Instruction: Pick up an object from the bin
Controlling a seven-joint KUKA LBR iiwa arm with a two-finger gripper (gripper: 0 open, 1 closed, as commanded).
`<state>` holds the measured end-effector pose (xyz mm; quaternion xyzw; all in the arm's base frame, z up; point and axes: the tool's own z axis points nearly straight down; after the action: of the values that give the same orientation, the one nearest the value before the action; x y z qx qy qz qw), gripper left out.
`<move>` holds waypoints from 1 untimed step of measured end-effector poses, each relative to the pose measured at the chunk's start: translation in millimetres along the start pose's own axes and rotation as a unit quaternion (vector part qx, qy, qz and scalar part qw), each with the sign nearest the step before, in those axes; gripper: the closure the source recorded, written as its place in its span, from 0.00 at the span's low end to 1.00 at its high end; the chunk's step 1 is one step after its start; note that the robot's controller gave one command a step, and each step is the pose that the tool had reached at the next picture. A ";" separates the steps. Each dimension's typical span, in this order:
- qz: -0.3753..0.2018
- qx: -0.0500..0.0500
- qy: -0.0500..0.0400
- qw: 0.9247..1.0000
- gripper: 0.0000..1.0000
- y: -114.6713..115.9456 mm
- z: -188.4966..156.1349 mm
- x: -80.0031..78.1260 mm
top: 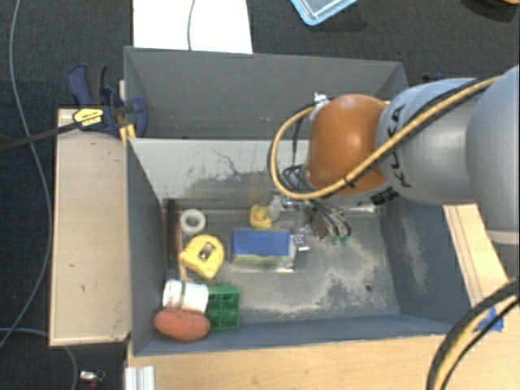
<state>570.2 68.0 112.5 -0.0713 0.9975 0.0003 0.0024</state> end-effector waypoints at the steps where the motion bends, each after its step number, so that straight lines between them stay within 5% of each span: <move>1: 0.001 0.000 -0.005 1.000 0.00 36.4 -5.7 -17.7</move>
Offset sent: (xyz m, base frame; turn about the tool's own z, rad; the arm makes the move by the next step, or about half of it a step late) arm -0.0025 0.0553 0.0005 0.0086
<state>582.5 106.6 118.3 -0.0705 0.9975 0.0004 0.0072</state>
